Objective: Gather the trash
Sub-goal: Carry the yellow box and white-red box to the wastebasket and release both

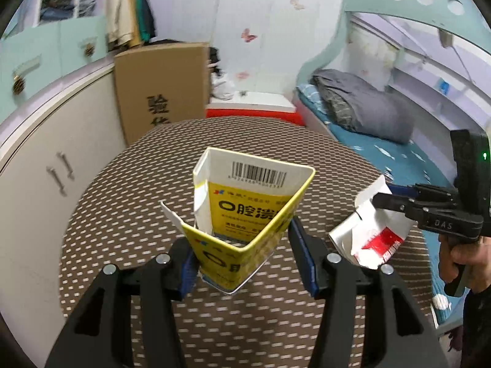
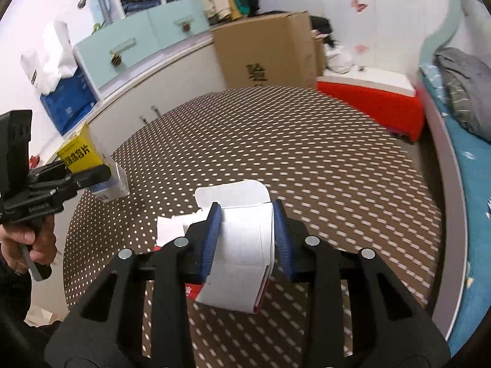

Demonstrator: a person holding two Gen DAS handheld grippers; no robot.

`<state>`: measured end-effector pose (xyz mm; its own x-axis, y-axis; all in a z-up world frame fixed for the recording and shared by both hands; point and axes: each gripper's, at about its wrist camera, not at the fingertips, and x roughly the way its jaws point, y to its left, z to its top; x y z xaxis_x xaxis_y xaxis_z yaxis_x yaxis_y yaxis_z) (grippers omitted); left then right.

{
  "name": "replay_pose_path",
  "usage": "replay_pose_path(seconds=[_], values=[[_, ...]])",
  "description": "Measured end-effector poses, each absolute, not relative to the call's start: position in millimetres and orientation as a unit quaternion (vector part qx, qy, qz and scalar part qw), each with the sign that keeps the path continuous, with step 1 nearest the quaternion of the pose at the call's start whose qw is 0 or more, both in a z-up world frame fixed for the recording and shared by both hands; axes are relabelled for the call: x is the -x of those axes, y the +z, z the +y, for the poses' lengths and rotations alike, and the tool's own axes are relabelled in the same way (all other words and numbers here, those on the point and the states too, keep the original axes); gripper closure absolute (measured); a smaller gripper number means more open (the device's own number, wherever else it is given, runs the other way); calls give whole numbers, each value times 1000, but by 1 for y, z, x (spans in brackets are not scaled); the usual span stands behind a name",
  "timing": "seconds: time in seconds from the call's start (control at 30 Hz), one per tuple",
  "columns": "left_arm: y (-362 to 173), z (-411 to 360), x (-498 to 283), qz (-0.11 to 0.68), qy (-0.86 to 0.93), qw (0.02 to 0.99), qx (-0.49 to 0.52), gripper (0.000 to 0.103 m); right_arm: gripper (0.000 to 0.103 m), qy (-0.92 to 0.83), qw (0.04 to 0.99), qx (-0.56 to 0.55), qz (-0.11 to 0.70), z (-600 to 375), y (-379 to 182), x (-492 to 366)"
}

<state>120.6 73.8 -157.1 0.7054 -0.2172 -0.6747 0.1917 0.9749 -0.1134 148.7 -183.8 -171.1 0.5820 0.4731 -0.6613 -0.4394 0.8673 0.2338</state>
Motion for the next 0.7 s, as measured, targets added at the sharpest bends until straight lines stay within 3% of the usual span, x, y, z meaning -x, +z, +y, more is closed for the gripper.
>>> replay_pose_path(seconds=[0.5,0.7], values=[[-130,-89,-131,354,-229,906,-32,50,69,88,931,-111,338,-370,-149,-116],[-131,-157,-136,363,-262,893,-47,50,69,-11,904,-174,391,-454,-210,-119]])
